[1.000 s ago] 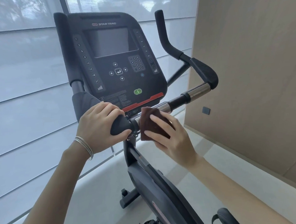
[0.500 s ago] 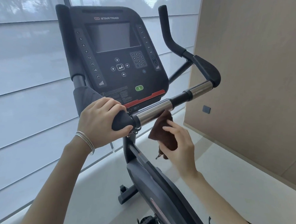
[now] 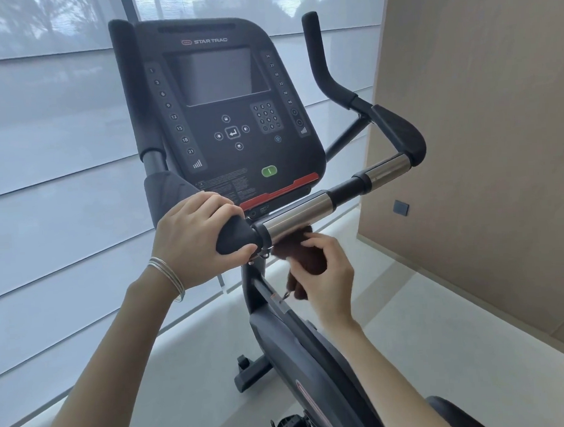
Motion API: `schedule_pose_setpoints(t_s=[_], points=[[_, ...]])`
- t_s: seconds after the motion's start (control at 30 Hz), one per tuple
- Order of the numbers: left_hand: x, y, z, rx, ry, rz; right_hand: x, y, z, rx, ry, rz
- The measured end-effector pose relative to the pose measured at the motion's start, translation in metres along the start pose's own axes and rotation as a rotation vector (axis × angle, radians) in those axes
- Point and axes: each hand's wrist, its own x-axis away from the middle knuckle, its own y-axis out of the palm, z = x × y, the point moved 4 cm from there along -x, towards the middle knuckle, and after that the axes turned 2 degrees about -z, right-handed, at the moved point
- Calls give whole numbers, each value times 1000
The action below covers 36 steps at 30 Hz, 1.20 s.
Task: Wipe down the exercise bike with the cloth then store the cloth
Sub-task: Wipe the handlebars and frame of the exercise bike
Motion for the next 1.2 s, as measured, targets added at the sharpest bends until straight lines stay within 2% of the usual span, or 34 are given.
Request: schedule_pose_setpoints(t_s=[0.17,0.23,0.4,0.63,0.83,0.97,1.03,1.2], points=[[0,0,-1,6,-10,11,-31,-28,18,64,54,157],[-1,0,-1,9,-18,11,-29,-28,15,82,22,148],[-1,0,0,17,-22,-9,-6,-15,-8,89,-98,-19],[-1,1,0,10,-20,-29,-40,-70,-29,89,-209,105],[-1,0,1,21,-16,-16,-91,-47,-53,278,-272,-122],[0,0,0,41,-20,-9,-79,-10,-68,493,-451,-180],[0,-1,-1,57,-32,-18,-80,-8,-68,520,-505,-224],[0,-1,-2,66,-42,-30,-111,-30,-44,582,-309,-283]])
